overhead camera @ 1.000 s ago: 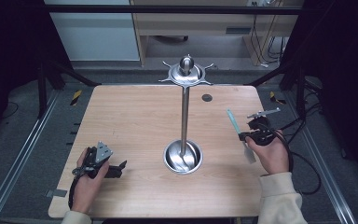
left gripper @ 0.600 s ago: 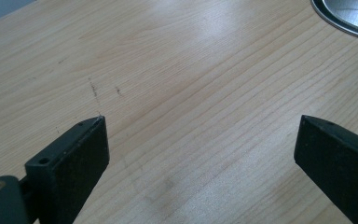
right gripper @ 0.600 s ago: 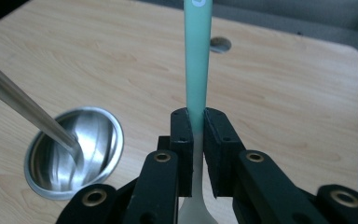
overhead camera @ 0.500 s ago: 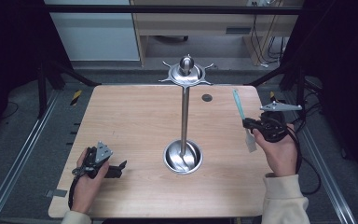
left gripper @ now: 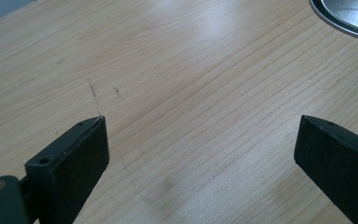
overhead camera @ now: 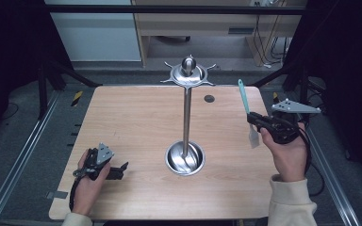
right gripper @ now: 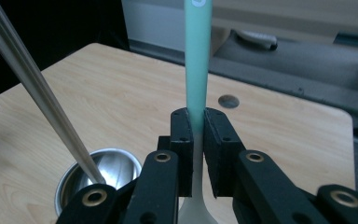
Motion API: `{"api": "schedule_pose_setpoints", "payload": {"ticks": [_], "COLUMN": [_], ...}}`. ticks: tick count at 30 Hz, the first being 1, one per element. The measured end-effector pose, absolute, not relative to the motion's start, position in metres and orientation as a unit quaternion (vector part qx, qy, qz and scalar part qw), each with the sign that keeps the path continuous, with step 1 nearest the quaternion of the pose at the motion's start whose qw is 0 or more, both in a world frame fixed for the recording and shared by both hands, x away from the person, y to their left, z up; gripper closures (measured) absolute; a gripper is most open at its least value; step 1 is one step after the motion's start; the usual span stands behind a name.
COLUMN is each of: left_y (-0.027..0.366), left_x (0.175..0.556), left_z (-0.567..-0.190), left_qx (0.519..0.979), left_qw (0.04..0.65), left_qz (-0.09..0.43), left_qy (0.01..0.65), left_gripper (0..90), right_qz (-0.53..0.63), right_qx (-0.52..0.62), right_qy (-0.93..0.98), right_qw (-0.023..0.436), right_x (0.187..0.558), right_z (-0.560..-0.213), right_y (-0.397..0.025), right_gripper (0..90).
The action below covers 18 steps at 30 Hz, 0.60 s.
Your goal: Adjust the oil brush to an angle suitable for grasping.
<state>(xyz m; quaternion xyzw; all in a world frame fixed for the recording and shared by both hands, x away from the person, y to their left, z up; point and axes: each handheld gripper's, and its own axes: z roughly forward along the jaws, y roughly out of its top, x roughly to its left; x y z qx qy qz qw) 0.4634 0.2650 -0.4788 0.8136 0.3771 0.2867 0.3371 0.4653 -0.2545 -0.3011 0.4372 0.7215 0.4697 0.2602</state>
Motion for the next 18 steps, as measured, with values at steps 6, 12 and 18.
{"api": "schedule_pose_setpoints", "payload": {"ticks": [6,12,18], "left_y": [0.265,0.265,0.265], "left_x": [0.464,0.463,0.463], "left_z": [-0.479,-0.479,-0.479], "left_qx": [0.814,0.814,0.815], "left_qw": [0.336,0.336,0.335], "left_qz": [0.287,0.286,0.286], "left_qy": [0.376,0.376,0.376], "left_gripper": [2.7,2.7,2.7], "right_qz": [0.486,0.493,0.51], "right_qx": [0.425,0.417,0.403], "right_qy": [0.713,0.712,0.71], "right_qw": [0.275,0.274,0.27], "right_x": [0.46,0.457,0.455], "right_z": [-0.295,-0.293,-0.291], "right_y": [-0.252,-0.25,-0.247], "right_gripper": [82.6,82.6,82.7]}}
